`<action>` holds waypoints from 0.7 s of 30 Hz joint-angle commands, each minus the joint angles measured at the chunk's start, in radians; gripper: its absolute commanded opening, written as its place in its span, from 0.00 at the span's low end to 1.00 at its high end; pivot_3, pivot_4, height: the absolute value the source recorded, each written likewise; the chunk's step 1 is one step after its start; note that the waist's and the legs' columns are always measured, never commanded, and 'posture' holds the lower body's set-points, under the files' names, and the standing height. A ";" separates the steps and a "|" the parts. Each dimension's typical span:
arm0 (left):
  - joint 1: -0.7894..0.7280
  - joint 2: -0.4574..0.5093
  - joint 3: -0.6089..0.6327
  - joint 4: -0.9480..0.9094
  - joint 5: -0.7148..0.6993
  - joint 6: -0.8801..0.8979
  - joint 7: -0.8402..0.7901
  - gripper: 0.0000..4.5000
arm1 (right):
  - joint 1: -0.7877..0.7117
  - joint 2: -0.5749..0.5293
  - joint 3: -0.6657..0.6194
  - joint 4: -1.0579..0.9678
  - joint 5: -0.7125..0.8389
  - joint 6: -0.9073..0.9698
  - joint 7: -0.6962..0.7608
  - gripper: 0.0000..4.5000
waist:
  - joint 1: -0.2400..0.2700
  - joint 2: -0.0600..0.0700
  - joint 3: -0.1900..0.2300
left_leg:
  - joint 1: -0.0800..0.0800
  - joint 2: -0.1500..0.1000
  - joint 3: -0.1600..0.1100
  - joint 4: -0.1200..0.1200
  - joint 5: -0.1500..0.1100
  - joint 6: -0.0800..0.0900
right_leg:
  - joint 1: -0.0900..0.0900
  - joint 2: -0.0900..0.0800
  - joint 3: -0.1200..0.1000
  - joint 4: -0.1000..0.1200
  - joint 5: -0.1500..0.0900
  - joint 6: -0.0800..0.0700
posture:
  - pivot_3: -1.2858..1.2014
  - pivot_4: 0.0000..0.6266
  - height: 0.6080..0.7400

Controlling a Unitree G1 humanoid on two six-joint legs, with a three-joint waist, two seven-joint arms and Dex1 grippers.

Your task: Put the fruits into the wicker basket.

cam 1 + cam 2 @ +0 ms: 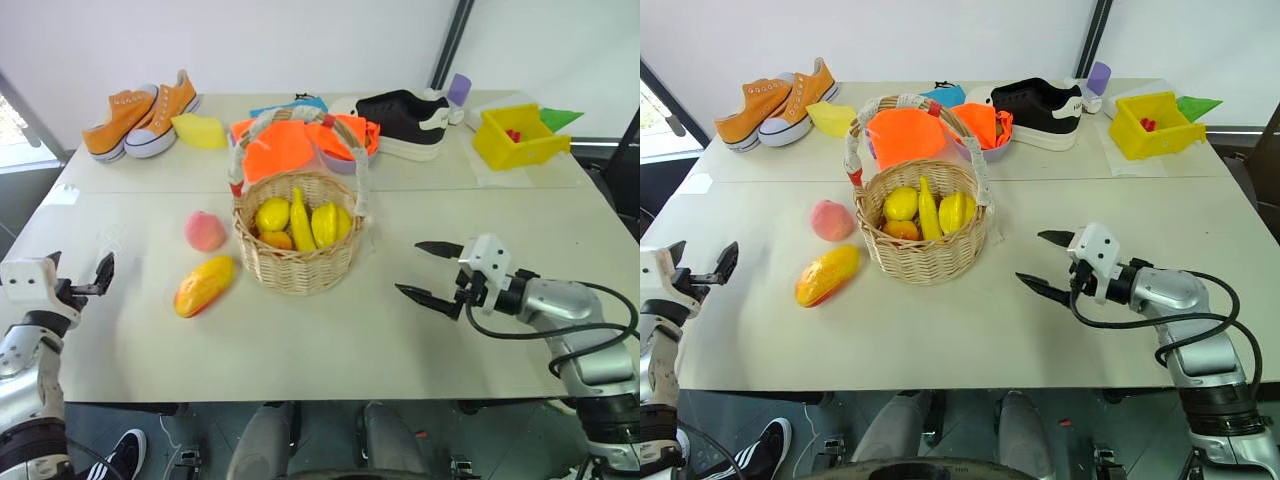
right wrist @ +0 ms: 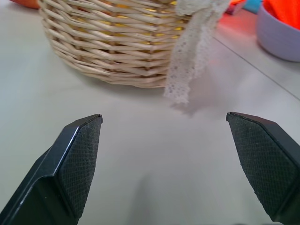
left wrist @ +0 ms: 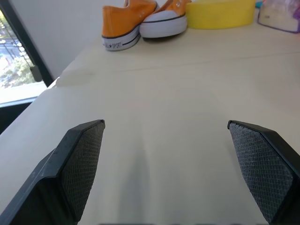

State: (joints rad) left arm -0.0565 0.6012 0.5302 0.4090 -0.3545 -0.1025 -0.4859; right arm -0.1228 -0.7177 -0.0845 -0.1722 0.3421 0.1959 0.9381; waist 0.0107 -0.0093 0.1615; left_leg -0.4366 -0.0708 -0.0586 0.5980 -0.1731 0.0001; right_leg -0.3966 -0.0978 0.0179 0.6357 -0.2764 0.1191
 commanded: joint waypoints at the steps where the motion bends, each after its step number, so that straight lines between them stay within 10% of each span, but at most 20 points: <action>1: 0.000 0.011 0.028 -0.013 -0.013 -0.037 -0.010 1.00 | -0.012 -0.006 -0.020 -0.022 0.003 -0.014 -0.005 0.98 | 0.000 0.000 0.000 | 0.000 0.000 0.000 0.000 0.000 0.000 | 0.000 0.000 0.000 0.000 0.000 0.000 | 0.52 0.24 1.00; 21: 0.028 -0.006 0.024 -0.162 -0.119 0.035 -0.114 1.00 | -0.069 0.028 -0.010 0.036 -0.022 -0.038 -0.027 0.98 | -0.001 0.000 0.000 | 0.000 0.000 0.000 0.000 0.000 0.000 | 0.000 0.000 0.000 0.000 -0.001 -0.002 | 0.52 0.24 1.00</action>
State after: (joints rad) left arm -0.0412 0.5897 0.5320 0.3075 -0.4329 -0.0816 -0.5728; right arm -0.1775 -0.6871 -0.0816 -0.1326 0.3188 0.1791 0.9096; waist 0.0100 -0.0094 0.1614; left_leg -0.4366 -0.0709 -0.0586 0.5980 -0.1732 -0.0001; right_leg -0.3963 -0.0979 0.0177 0.6356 -0.2775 0.1170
